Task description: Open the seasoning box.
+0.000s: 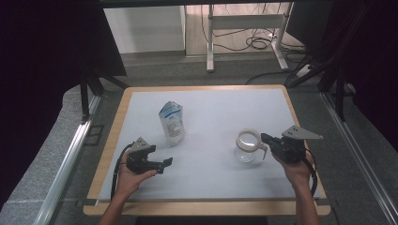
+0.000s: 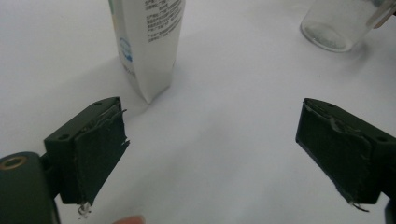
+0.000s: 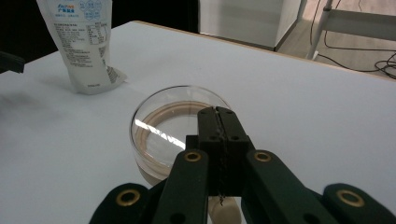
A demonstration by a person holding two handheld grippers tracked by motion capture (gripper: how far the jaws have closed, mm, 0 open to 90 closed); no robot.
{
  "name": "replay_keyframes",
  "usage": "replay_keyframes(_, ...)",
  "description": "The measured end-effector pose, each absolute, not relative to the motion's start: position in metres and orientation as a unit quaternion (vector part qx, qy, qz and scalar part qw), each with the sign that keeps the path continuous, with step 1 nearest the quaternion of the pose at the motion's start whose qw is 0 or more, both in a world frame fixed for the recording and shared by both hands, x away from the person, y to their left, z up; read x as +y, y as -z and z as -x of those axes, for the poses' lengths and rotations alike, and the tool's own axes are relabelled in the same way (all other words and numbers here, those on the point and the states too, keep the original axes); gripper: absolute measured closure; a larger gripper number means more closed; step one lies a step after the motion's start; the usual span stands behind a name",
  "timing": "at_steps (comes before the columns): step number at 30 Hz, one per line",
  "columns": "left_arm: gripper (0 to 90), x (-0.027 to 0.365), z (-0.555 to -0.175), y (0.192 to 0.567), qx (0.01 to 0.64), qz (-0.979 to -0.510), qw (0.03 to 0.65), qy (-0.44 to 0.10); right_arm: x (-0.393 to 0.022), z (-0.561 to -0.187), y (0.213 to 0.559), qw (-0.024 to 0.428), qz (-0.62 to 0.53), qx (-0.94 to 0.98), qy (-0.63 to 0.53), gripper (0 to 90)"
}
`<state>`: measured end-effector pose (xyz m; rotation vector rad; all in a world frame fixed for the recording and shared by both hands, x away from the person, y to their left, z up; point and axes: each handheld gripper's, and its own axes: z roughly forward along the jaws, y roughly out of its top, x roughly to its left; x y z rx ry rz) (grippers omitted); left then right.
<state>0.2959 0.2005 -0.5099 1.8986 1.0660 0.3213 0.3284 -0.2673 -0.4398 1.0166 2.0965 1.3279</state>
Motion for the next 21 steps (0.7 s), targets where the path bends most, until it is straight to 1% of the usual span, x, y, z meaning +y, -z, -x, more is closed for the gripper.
replay_keyframes(6,9.5,0.195,-0.294,0.509,0.429,-0.771,0.453,-0.128,-0.269,-0.328,0.442,0.231,-0.375,0.76,-0.478,89.8)
replay_keyframes(10,13.2,0.191,-0.292,0.508,0.432,-0.769,0.452,-0.132,-0.271,-0.327,0.443,0.235,-0.377,0.759,-0.475,89.8)
replay_keyframes(21,11.9,0.185,-0.293,0.51,0.434,-0.769,0.453,-0.126,-0.273,-0.323,0.446,0.236,-0.384,0.764,-0.461,89.9)
